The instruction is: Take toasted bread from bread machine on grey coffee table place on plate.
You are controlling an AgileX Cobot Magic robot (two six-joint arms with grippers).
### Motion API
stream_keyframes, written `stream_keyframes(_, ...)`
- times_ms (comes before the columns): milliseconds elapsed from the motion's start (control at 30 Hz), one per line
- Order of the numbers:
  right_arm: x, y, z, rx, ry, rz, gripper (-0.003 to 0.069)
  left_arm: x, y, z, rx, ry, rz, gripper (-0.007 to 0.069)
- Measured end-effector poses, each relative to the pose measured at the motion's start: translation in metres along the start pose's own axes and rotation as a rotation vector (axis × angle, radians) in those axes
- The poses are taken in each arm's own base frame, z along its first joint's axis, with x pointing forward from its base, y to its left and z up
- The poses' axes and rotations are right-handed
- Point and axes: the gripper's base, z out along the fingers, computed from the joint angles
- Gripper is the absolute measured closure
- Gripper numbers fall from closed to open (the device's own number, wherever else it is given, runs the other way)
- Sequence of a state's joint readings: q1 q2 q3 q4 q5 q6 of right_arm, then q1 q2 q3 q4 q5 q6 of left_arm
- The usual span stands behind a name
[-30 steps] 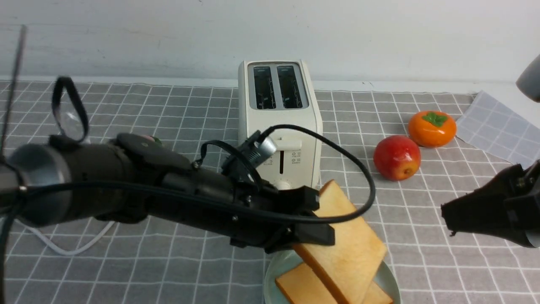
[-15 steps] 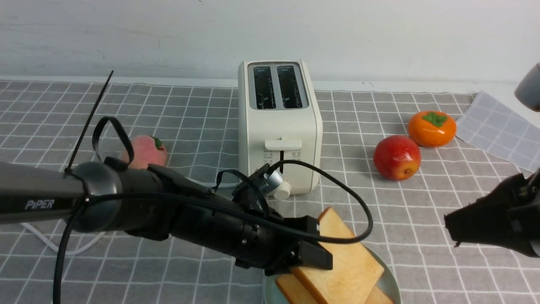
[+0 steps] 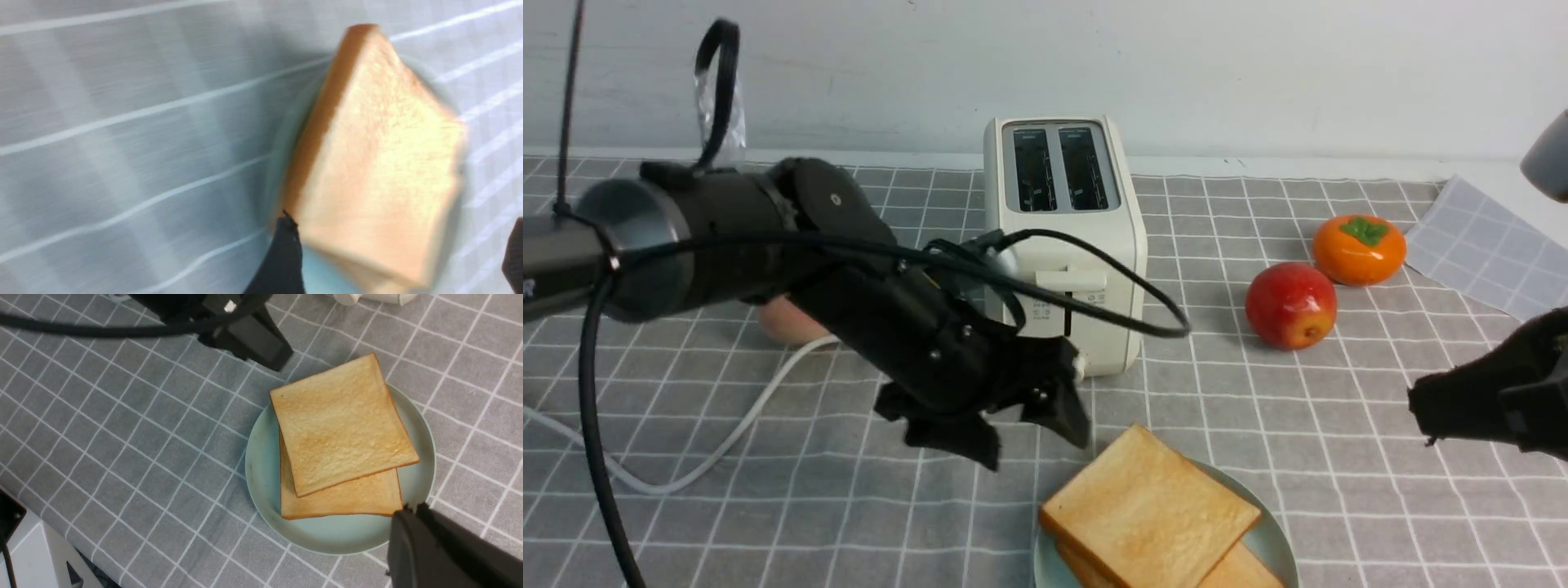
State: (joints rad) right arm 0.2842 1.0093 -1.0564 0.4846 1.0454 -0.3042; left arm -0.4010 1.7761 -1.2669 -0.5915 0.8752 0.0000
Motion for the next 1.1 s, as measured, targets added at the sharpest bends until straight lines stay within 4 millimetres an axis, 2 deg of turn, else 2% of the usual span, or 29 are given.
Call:
stream_keyframes(67,0.0,0.0,0.0,0.001,-0.005,-0.001,0.0678,0.002,0.009,-0.01,-0.131,0.023,-0.006,0.0019)
stream_keyframes(167,-0.001,0.0,0.0,0.004,-0.017,-0.005,0.0678,0.01,0.008,-0.024,-0.205,0.04,0.0,0.0075)
stream_keyframes(267,0.004,0.0,-0.001,0.01,-0.091,-0.008,0.0678,0.035,-0.014,-0.05,-0.179,0.007,0.056,0.0191)
stream_keyframes(300,0.006,0.001,-0.002,0.008,-0.097,-0.007,0.0678,0.038,-0.017,-0.05,-0.175,0.008,0.065,0.0199)
stream_keyframes(333,0.015,0.001,-0.004,0.017,-0.159,-0.013,0.0678,0.059,-0.03,-0.066,-0.147,-0.009,0.119,0.0279)
stream_keyframes(400,0.028,0.001,-0.006,0.035,-0.223,-0.021,0.0678,0.079,-0.038,-0.077,-0.123,-0.023,0.166,0.0343)
stream_keyframes(533,0.067,-0.003,-0.008,0.101,-0.375,-0.033,0.0678,0.118,-0.044,-0.103,-0.065,-0.086,0.237,0.0509)
stream_keyframes(600,0.095,-0.005,-0.008,0.119,-0.455,-0.016,0.0678,0.143,-0.04,-0.118,-0.01,-0.163,0.264,0.0602)
stream_keyframes(633,0.095,-0.005,-0.008,0.119,-0.455,-0.016,0.0678,0.147,-0.038,-0.121,0.001,-0.182,0.268,0.061)
stream_keyframes(700,0.131,-0.011,0.005,0.135,-0.481,0.009,0.0676,0.173,-0.029,-0.134,0.089,-0.302,0.281,0.0638)
stream_keyframes(800,0.15,-0.016,0.013,0.151,-0.505,0.02,0.0674,0.192,-0.015,-0.139,0.145,-0.402,0.281,0.0638)
stream_keyframes(833,0.161,-0.02,0.02,0.165,-0.519,0.03,0.0673,0.203,-0.003,-0.139,0.18,-0.489,0.28,0.0638)
stream_keyframes(933,0.172,-0.026,0.027,0.19,-0.542,0.043,0.0671,0.212,0.011,-0.134,0.205,-0.588,0.288,0.0638)
stream_keyframes(1100,0.175,-0.028,0.029,0.201,-0.554,0.05,0.0667,0.215,0.021,-0.125,0.21,-0.664,0.304,0.0638)
